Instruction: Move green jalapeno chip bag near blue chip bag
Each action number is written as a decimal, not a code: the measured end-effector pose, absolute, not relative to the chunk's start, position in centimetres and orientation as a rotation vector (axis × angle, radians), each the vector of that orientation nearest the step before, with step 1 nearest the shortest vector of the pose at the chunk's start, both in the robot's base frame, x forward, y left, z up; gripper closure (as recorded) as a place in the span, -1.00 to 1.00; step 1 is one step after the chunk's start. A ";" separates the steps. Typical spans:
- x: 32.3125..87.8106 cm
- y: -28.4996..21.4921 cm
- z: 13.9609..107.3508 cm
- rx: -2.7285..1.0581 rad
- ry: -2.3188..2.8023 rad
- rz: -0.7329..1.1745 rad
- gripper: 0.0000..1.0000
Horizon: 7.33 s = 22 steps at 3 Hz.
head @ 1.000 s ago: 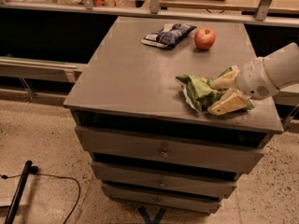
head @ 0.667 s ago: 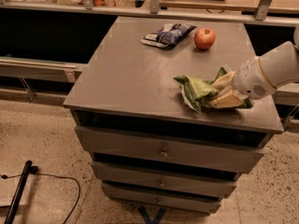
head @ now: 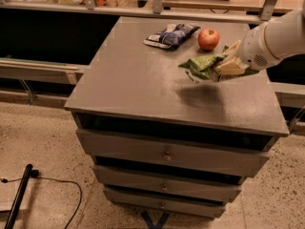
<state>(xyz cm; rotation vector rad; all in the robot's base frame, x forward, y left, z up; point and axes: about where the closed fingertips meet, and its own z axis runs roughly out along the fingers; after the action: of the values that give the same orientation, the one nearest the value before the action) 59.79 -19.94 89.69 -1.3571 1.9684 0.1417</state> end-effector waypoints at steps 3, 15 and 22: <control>69.2 -22.4 92.0 -1.123 1.956 -0.153 1.00; 59.1 -27.2 95.6 -0.808 1.819 0.219 -1.00; 62.2 -21.0 89.1 -0.979 1.761 0.487 1.00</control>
Offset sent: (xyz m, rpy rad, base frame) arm 0.1085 -0.0532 0.0369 -0.0898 -0.2674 -0.3105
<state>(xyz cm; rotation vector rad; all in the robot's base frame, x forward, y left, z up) 62.24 -21.01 89.09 -0.9795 1.7615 0.4873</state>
